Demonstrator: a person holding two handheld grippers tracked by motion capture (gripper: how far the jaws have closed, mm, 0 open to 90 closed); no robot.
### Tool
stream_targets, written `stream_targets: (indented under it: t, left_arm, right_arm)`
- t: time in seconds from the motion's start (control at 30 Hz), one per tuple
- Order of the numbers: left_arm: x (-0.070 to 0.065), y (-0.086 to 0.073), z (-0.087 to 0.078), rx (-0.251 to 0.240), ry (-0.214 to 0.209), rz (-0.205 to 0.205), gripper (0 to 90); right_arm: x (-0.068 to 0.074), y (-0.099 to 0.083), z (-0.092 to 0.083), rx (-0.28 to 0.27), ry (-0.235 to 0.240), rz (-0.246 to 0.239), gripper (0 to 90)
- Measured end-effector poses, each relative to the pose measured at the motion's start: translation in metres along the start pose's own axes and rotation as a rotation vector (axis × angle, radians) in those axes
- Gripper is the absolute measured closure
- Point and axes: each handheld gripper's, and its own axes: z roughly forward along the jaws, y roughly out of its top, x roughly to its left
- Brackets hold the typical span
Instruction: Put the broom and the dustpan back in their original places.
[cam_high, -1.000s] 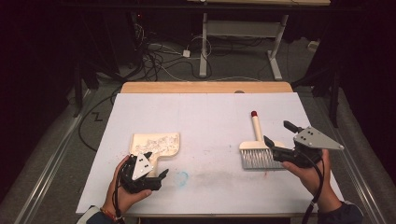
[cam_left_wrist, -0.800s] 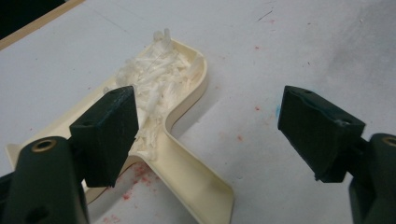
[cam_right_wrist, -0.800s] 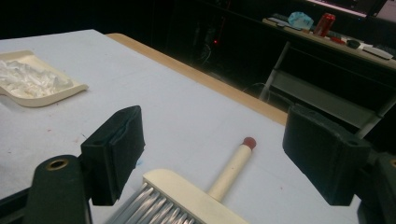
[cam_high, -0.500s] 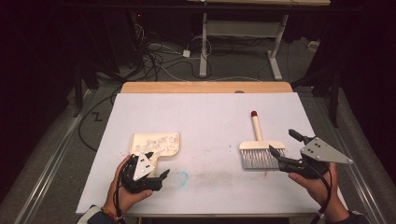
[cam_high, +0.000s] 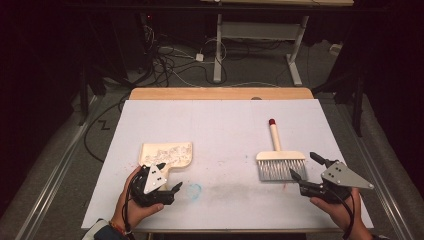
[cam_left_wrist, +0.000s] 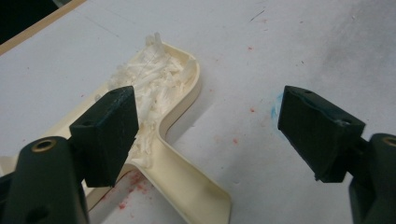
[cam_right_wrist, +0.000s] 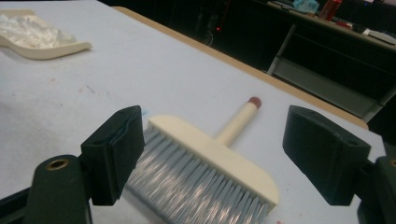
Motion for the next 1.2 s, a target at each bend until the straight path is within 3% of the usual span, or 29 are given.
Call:
stream_targets:
  t: [0.1,0.2,0.3,0.4,0.53,0.67,1.2]
  left_arm:
    - [-0.001,0.000,0.000,-0.001,-0.001,0.002,19.5]
    - [-0.001,0.000,0.000,-0.002,-0.001,0.009,19.5]
    - [-0.002,0.000,0.000,0.000,0.001,0.009,19.5]
    - [-0.002,-0.001,0.000,0.003,0.000,0.004,19.5]
    - [-0.005,-0.001,-0.002,0.000,-0.001,0.028,19.5]
    - [-0.004,-0.003,-0.004,-0.007,-0.003,0.017,19.5]
    - [-0.004,-0.002,-0.003,-0.004,-0.005,0.025,19.5]
  right_arm:
    - [0.003,-0.011,0.001,0.016,0.010,0.008,21.3]
    - [0.007,-0.018,0.000,0.033,0.006,-0.028,21.3]
    - [0.008,-0.021,0.000,0.026,0.025,-0.009,21.2]
    - [0.010,-0.020,0.000,0.024,0.031,-0.020,21.0]
    - [0.013,-0.019,-0.001,0.022,0.023,-0.032,20.9]
    - [0.015,-0.015,-0.004,0.008,0.012,-0.038,20.9]
    - [0.014,-0.016,-0.004,0.008,0.014,-0.019,20.9]
